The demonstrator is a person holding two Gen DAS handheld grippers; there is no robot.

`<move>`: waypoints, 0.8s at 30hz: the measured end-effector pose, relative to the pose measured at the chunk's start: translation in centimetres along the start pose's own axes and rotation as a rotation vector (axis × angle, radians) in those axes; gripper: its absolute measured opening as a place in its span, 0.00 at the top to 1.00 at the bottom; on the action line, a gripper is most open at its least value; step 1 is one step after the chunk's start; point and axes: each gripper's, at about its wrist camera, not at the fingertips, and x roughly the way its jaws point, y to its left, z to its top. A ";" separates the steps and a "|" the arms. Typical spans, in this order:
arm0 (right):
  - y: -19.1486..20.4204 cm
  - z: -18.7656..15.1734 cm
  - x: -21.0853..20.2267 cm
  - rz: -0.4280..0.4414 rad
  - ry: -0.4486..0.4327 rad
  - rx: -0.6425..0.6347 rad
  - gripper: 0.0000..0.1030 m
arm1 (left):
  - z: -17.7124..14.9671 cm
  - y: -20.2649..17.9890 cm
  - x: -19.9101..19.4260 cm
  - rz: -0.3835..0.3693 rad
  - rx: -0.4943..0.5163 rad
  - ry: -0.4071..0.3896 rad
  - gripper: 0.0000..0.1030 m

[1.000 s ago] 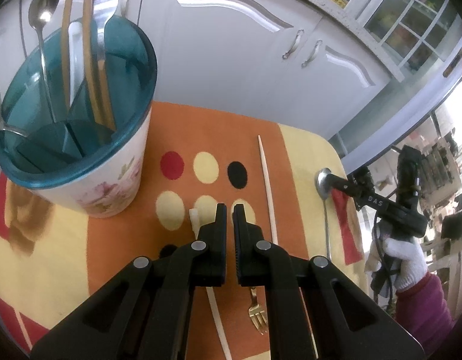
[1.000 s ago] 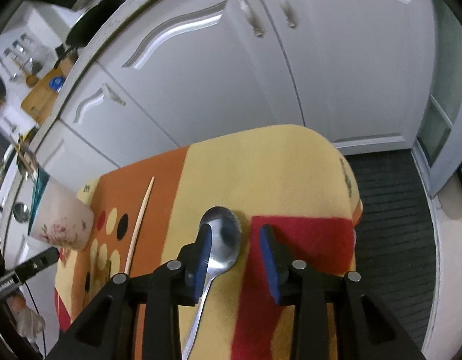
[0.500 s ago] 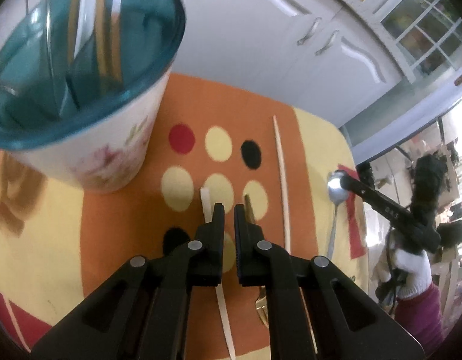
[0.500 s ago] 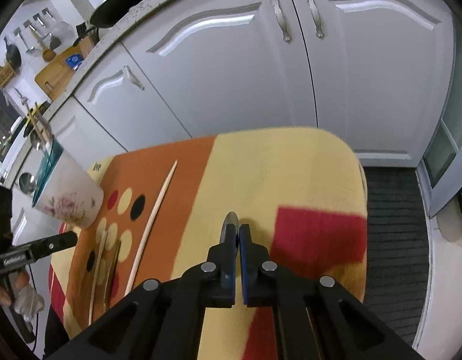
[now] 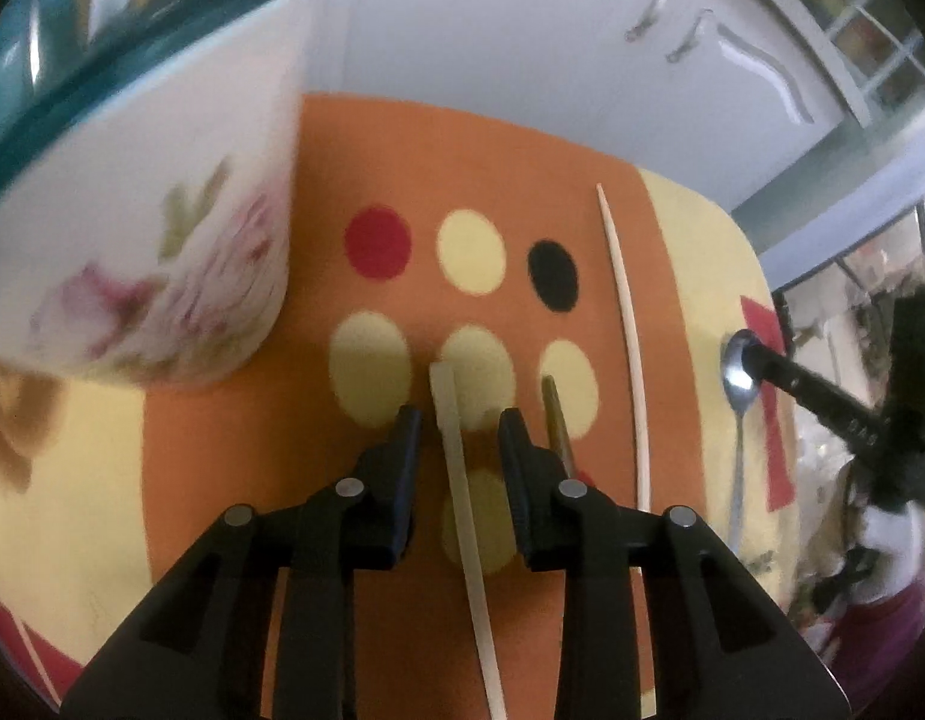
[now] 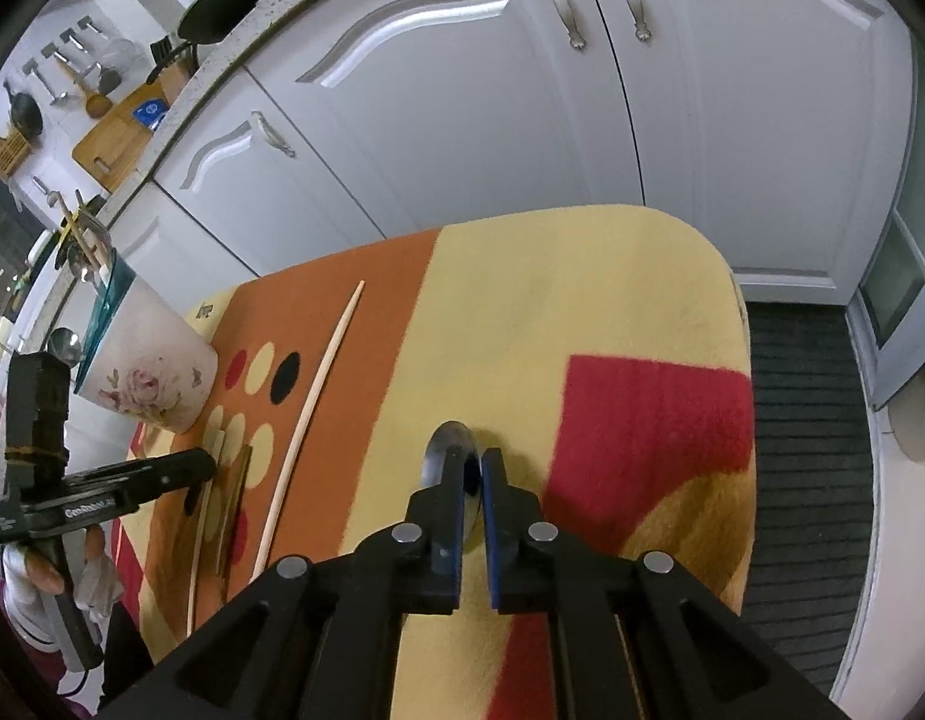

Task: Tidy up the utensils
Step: 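Lift the chopstick with the left gripper while the right gripper lifts the spoon toward the cup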

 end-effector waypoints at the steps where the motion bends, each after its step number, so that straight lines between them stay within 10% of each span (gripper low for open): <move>1: 0.1 0.0 0.1 0.000 0.000 -0.004 0.96 | 0.0 -0.3 0.1 0.011 0.020 -0.004 0.77; 3: 0.3 0.0 0.2 0.007 -0.005 -0.012 0.95 | 0.1 -0.5 0.4 0.020 0.043 -0.007 0.94; 24: 10.8 0.7 -9.0 -0.007 -0.237 -0.216 0.99 | -0.3 2.0 -14.6 -0.181 0.009 -0.303 0.95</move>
